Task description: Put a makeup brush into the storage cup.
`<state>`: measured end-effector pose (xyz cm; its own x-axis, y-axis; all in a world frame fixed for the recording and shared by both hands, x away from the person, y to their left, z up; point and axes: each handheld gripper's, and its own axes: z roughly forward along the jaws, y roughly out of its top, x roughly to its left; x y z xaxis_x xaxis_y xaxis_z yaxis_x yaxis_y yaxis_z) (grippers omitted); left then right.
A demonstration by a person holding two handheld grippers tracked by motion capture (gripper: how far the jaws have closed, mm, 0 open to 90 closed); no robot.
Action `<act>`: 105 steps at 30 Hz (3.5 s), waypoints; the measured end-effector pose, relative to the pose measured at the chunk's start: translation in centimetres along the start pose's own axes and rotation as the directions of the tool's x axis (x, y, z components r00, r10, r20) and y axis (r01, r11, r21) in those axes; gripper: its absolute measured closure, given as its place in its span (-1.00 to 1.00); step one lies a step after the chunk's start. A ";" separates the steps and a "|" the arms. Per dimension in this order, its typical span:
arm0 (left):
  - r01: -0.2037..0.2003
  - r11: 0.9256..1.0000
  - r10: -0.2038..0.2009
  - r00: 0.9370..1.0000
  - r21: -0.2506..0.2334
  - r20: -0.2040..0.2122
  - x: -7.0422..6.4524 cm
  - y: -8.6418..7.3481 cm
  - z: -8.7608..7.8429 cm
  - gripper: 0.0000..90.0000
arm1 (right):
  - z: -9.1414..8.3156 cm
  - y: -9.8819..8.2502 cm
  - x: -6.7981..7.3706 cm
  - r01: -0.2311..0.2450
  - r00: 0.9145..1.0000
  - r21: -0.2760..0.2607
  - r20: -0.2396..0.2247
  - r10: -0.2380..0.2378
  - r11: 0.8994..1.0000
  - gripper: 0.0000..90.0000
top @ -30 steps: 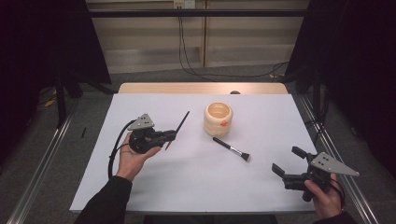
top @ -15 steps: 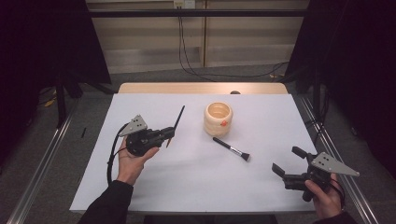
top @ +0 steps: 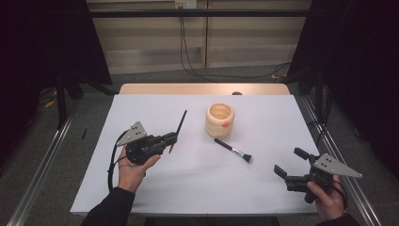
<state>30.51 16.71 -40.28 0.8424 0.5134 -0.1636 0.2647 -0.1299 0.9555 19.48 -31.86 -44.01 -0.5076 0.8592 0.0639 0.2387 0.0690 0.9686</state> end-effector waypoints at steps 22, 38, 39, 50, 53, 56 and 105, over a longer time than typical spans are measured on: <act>-0.035 0.999 0.030 0.992 0.042 0.119 -3.8 0.2 1.3 0.86 | -0.1 0.0 0.0 -0.005 1.000 -0.002 0.002 0.005 1.000 -1.00; -0.082 0.988 0.054 0.978 0.132 0.203 -4.9 1.5 2.5 0.86 | -0.1 0.0 -0.1 -0.010 1.000 0.003 0.002 0.010 1.000 -1.00; -0.085 0.986 0.054 0.977 0.141 0.206 -4.9 1.5 2.6 0.86 | 0.0 0.0 -0.1 -0.006 1.000 0.001 0.004 0.006 1.000 -1.00; -0.121 0.957 0.058 0.970 0.264 0.236 -5.5 1.8 3.6 0.86 | 0.0 0.0 0.0 0.001 1.000 0.004 -0.001 -0.001 1.000 -1.00; -0.158 0.944 0.086 0.965 0.288 0.248 -5.7 2.1 3.9 0.86 | 0.0 0.0 0.0 -0.006 1.000 0.002 0.004 0.006 1.000 -1.00; -0.186 0.927 0.101 0.960 0.324 0.261 -6.0 2.6 4.3 0.86 | 0.0 0.0 0.0 -0.001 1.000 0.005 -0.003 0.001 1.000 -1.00; -0.358 0.607 0.099 0.920 0.710 0.379 -6.6 1.9 8.6 0.86 | 0.0 -0.1 0.0 0.017 0.999 0.027 -0.031 -0.016 0.999 -1.00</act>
<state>29.48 5.75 -39.51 0.9792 0.1378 -0.1487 0.1921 -0.8648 0.4639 19.48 -31.84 -44.09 -0.5366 0.8420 0.0558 0.2525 0.0971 0.9627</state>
